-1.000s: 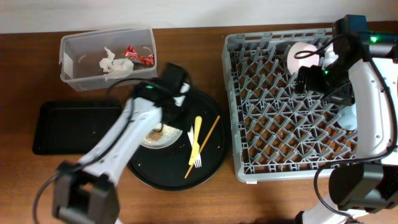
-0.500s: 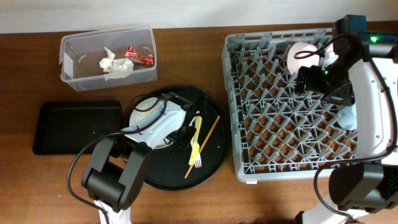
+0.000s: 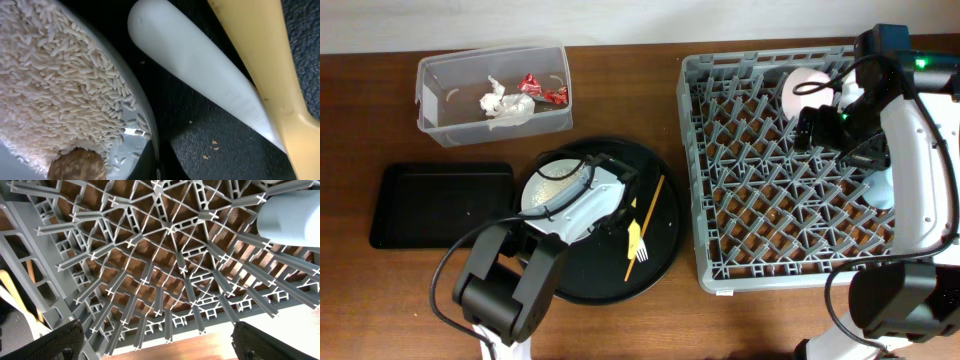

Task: Sort waste into correct bins and load items into the dishwasher rack
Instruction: 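Grasp the rice plate rim with the left gripper and lift it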

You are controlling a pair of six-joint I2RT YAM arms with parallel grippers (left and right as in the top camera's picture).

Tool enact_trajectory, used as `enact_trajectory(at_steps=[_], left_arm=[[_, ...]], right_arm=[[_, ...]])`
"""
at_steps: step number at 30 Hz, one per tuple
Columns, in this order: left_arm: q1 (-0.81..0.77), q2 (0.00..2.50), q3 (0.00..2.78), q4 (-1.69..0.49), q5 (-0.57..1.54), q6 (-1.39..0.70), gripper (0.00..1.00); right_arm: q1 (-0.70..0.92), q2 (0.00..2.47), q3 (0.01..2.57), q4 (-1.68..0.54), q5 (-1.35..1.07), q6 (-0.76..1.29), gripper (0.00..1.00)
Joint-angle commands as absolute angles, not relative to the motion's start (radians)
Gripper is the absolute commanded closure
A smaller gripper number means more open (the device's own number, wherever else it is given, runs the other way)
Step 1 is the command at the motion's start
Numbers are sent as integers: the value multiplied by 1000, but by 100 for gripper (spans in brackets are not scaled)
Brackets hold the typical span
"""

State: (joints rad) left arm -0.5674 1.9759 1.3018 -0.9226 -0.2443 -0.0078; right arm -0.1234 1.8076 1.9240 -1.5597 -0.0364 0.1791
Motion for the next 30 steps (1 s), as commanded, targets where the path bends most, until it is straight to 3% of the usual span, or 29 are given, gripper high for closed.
enact_trajectory(at_steps=[1, 18, 30], left_arm=[[-563, 1990, 1363, -971, -233, -14, 100], [-539, 1755, 1372, -1026, -270, -34, 100], [-204, 1716, 1372, -1019, -91, 15, 100]], right_arm=[[-125, 1809, 1922, -1560, -44, 172, 2], [-125, 1809, 1922, -1568, -44, 172, 2], [-125, 1809, 1922, -1583, -41, 173, 2]])
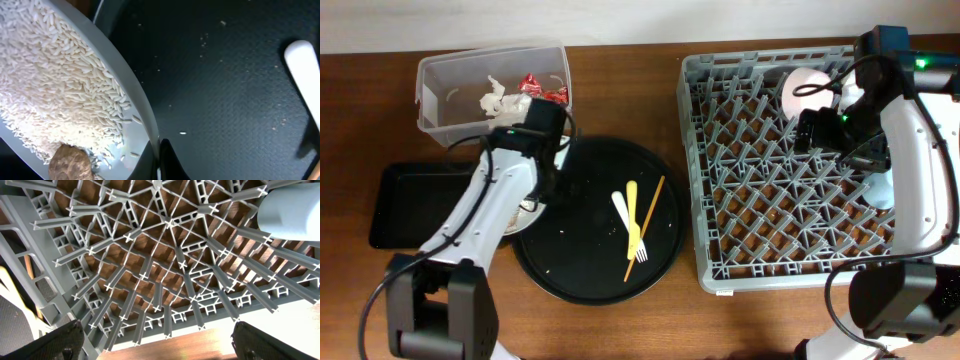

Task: Sort waste into correct bins and load items into the dishwasher rack
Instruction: 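Grasp the rice plate rim with the left gripper and lift it, then tip the rice plate over the black rectangular tray to dump rice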

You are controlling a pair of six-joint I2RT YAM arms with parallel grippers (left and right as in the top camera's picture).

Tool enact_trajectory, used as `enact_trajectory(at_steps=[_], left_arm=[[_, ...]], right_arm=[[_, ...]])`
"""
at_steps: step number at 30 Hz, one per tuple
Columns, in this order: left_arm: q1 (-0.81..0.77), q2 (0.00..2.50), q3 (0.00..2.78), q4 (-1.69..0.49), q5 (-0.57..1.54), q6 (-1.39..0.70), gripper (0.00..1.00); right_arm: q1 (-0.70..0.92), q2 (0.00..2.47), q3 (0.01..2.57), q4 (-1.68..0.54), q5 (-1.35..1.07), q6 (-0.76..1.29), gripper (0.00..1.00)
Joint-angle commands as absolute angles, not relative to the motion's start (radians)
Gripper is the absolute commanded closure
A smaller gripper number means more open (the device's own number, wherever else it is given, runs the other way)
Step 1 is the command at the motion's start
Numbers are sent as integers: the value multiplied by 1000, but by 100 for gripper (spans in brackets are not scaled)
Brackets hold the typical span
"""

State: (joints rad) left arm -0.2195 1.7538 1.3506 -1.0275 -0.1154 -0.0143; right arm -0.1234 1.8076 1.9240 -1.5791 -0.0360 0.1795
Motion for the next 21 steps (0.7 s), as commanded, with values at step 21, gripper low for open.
enact_trajectory(at_steps=[21], left_arm=[[141, 1603, 1372, -1011, 488, 62, 100]], right_arm=[[-125, 1809, 1922, -1609, -15, 173, 2]])
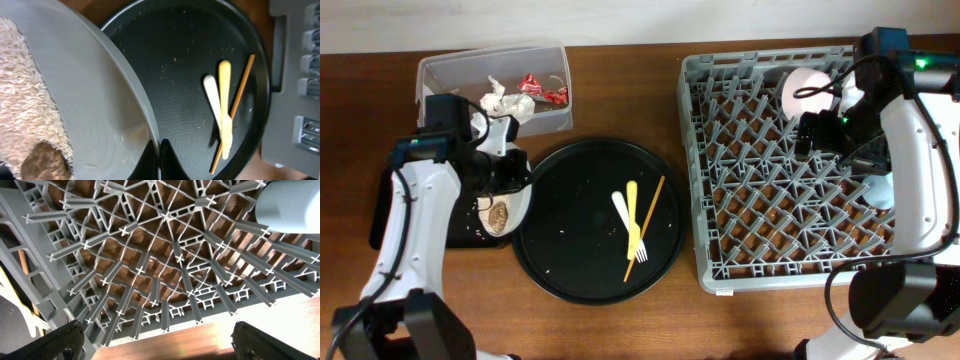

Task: Sort waste into correct bins and load items into the dishwasher rack
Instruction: 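Tip the rice plate over the black rectangular tray to dump rice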

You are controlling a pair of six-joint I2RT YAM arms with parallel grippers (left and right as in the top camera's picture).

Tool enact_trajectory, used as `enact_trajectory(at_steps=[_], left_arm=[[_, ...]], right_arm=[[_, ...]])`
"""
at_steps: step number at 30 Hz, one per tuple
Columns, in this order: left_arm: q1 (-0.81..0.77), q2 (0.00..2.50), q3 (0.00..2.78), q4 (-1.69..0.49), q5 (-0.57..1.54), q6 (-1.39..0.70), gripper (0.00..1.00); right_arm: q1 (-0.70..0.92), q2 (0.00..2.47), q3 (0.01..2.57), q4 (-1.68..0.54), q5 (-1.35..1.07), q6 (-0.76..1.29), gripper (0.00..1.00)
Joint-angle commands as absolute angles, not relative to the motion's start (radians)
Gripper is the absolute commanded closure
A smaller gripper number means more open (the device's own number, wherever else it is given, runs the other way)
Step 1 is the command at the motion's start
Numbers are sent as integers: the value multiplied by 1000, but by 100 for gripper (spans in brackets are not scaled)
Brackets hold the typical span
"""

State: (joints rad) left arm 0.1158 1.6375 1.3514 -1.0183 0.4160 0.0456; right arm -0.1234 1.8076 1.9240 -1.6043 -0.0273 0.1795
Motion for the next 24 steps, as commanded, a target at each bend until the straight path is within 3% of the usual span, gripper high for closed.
enact_trajectory(at_steps=[1, 12, 18, 24], left_arm=[[171, 1603, 1372, -1004, 548, 62, 100], [387, 1603, 1372, -1015, 858, 136, 100], [405, 1597, 1372, -1024, 813, 150, 100], [527, 1598, 1372, -1045, 1142, 174, 100]], right_arm=[[-125, 1809, 1922, -1610, -15, 173, 2], [-125, 1809, 1922, -1617, -15, 173, 2], [-125, 1809, 1922, -1621, -14, 173, 2], [-125, 1809, 1922, -1624, -11, 173, 2]])
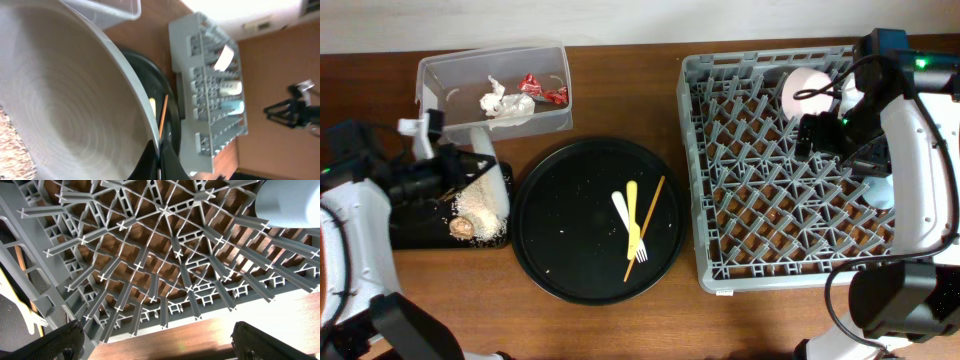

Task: Sort waste into correct bins and load items into the dishwasher rack
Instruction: 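Tip the rice plate over the black rectangular tray to dump rice, then bring the emptied plate back over the round tray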

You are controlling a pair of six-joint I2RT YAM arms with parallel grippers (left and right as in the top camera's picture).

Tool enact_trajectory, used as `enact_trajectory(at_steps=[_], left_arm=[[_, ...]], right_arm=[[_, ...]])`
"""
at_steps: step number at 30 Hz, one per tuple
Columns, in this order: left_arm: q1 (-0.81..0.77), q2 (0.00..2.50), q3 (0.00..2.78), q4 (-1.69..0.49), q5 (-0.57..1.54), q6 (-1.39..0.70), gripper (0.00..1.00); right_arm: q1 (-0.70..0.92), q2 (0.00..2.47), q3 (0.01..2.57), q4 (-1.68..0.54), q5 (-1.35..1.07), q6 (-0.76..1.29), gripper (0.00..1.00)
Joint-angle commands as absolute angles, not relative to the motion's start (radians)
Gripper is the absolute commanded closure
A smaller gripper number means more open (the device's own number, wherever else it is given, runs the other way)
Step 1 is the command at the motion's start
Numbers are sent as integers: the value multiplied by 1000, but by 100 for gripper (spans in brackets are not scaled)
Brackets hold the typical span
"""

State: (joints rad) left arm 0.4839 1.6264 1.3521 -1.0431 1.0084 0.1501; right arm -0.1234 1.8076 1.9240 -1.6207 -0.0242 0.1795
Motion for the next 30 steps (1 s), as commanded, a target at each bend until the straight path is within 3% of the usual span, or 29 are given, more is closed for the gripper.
enact_trajectory(at_steps=[1, 10, 13, 15, 17, 23, 25, 30], left_arm=[[552, 1598, 1372, -1053, 1162, 174, 100], [728, 1599, 1372, -1057, 1449, 211, 100], [713, 1592, 1372, -1094, 1344, 212, 100], [619, 1568, 1372, -1097, 1325, 212, 100], [439, 1531, 1372, -1097, 1158, 210, 100], [-218, 1579, 1372, -1040, 292, 45, 100], [-334, 1666, 1372, -998, 200, 10, 100], [-369, 1854, 1372, -953, 111, -35, 100]], right_arm=[[-125, 1809, 1922, -1624, -11, 173, 2], [-125, 1809, 1922, -1628, -11, 173, 2], [-125, 1809, 1922, -1627, -11, 173, 2], [-125, 1809, 1922, -1627, -11, 173, 2], [-125, 1809, 1922, -1627, -11, 172, 2], [-125, 1809, 1922, -1628, -11, 172, 2], [-125, 1809, 1922, -1628, -11, 172, 2], [-125, 1809, 1922, -1627, -11, 171, 2]])
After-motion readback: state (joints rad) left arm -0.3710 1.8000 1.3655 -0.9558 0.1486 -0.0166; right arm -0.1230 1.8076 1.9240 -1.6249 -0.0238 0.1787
